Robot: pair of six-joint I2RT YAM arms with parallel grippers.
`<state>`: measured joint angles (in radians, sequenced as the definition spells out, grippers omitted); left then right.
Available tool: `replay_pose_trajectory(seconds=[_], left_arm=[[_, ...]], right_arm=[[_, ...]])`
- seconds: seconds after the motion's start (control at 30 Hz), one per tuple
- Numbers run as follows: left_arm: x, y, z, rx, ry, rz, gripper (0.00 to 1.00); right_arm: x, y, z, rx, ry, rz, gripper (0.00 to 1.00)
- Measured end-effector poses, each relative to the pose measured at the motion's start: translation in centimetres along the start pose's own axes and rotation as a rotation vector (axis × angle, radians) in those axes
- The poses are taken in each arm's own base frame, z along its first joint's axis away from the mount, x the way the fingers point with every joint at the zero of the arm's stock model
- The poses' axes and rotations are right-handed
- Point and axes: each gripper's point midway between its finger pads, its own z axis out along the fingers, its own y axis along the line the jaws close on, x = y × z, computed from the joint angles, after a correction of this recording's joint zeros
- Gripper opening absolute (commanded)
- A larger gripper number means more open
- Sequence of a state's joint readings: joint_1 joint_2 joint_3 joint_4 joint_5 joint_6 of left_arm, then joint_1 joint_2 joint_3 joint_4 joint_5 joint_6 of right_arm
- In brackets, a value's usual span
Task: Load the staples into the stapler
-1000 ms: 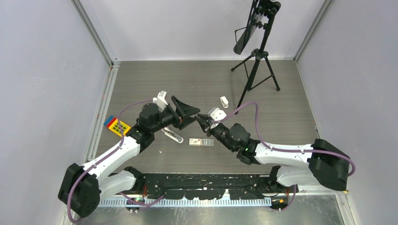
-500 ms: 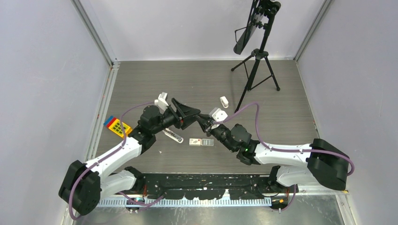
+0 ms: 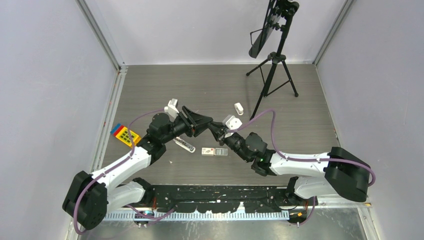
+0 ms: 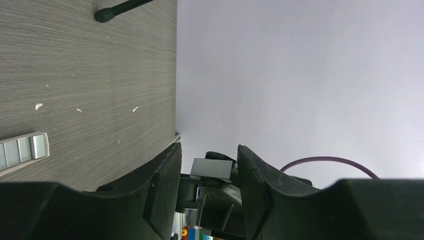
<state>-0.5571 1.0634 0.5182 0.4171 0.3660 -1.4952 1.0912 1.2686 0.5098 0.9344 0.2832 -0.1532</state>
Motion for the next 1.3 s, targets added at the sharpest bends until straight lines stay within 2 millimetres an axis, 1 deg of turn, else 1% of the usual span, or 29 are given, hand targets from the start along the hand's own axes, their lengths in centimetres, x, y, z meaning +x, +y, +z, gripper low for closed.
replay_pose_trajectory(seconds=[0.4,0.8,0.83,0.97,1.07,1.1,1.17,1.23,1.3], left_arm=[[-0.2,-0.4,0.0,0.013,-0.009,-0.011,0.39],[-0.2,-0.4,0.0,0.012,-0.014,-0.011,0.26],[-0.2,-0.4,0.0,0.013,-0.015,-0.011,0.26],[-0.2,-0.4,0.0,0.013,-0.016,-0.008,0.23],[-0.3,-0.3,0.1,0.012,-0.022,0.002,0.22],[-0.3,-0.2,0.1,0.011,-0.023,0.016,0.22],[-0.4,0.0,0.1,0.006,-0.027,0.042,0.22],[-0.5,0.6,0.1,-0.015,-0.033,0.080,0.22],[-0.6,1.2,0.1,-0.041,-0.038,0.124,0.21]], right_arm=[[0.0,0.0,0.1,0.005,-0.011,0.021,0.15],[0.0,0.0,0.1,0.014,-0.029,0.050,0.17],[0.0,0.0,0.1,0.014,-0.030,0.053,0.19],[0.0,0.0,0.0,0.014,-0.035,0.062,0.39],[0.5,0.0,-0.2,0.014,-0.022,0.061,0.53],[0.8,0.0,-0.4,0.015,-0.017,0.062,0.56],[1.4,-0.2,-0.9,0.019,0.001,0.058,0.62],[1.8,-0.4,-1.4,0.025,0.015,0.060,0.64],[1.8,-0.7,-2.2,0.034,0.023,0.067,0.65]])
